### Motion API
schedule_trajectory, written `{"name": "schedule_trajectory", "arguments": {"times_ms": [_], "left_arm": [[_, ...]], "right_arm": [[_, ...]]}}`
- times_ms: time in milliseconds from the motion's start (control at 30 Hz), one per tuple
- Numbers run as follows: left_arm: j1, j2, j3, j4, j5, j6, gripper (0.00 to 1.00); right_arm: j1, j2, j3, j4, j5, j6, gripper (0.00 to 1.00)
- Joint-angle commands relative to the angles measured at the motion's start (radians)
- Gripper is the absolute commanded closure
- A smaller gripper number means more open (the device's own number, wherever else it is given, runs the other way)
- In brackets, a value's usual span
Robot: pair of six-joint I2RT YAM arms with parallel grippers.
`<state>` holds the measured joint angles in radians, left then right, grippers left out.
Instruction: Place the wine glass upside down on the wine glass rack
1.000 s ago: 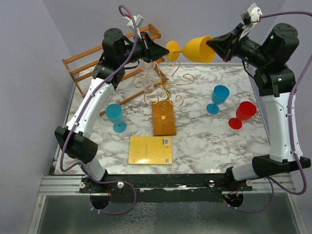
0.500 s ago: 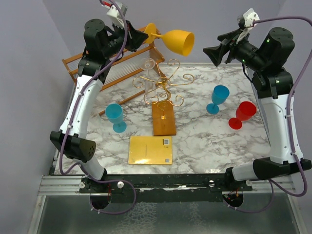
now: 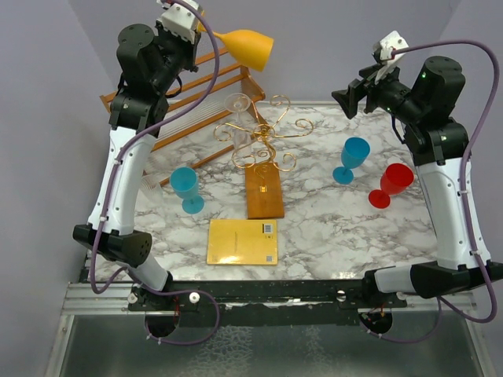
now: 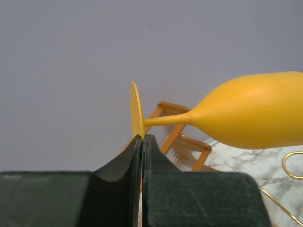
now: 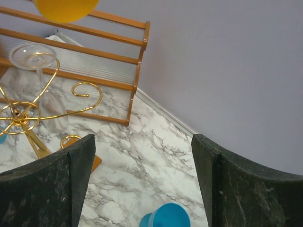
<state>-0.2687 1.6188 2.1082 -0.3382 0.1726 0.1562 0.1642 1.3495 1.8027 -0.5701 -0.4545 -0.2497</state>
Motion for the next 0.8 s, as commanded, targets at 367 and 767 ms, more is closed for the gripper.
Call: {"name": "schedule_trajectory", "arguments": {"times_ms": [367,767], "left_arm": [[-0.198,0.101,0.096,0.111,-0.342,0.558,1.00],[-0.343,0.238,0.080,0.160,-0.417,0.866,1.00]], "right_arm": [[0.000,-0.041,-0.019,-0.013,0.037,-0.039,0.17],[0.000,-0.094,-0.074,-0.014,0.083,-0.083,0.17]]}}
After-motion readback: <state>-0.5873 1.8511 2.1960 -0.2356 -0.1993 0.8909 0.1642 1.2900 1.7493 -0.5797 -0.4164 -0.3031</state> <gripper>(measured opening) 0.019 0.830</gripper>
